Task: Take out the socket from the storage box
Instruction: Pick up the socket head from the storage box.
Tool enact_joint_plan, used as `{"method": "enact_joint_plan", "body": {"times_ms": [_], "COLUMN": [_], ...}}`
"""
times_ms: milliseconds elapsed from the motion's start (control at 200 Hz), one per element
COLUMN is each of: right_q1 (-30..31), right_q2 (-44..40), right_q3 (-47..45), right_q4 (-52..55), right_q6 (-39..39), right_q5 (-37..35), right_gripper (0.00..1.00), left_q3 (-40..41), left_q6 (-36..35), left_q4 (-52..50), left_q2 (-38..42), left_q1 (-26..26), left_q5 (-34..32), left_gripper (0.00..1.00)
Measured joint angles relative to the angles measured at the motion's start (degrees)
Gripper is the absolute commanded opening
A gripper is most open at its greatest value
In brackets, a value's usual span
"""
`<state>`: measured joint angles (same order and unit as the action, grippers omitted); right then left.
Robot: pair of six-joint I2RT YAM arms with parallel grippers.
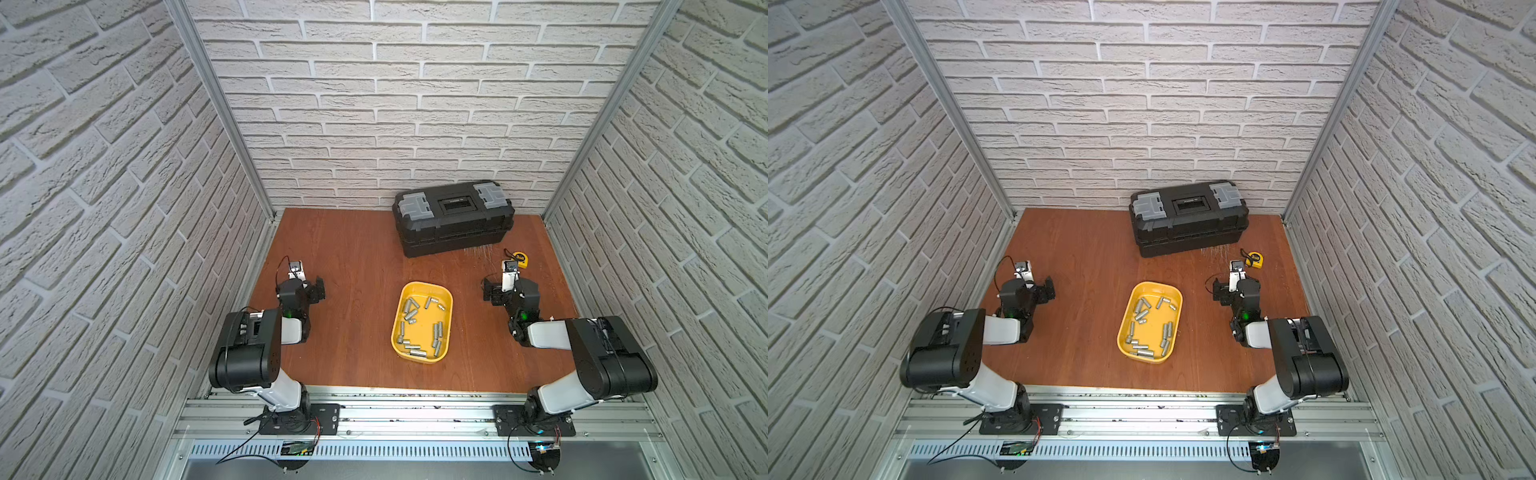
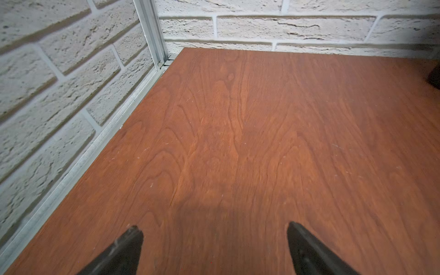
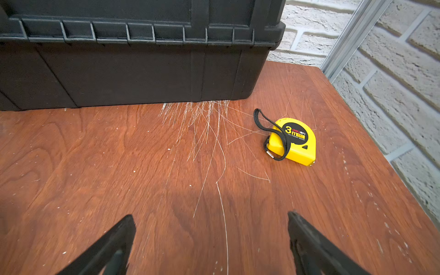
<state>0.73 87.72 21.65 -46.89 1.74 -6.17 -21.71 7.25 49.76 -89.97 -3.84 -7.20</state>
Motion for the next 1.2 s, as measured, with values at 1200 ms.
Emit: {"method": "enact_joint_plan", "body": {"times_ms": [1200], "right_q1": [-0.26], "right_q2": [-3.32], "right_q3": [4.17], "right_q4": [11.45], "right_q6": [-1.05], "right_q5": [1.73], "right_gripper": [0.99], "left_q3": [-11.65], "left_q6": [0.09], "left_q4": [-24.09], "left_q2": [6.62], "left_q1": [-0.28], "left_q5": [4.02], "left_gripper": [0.98]}}
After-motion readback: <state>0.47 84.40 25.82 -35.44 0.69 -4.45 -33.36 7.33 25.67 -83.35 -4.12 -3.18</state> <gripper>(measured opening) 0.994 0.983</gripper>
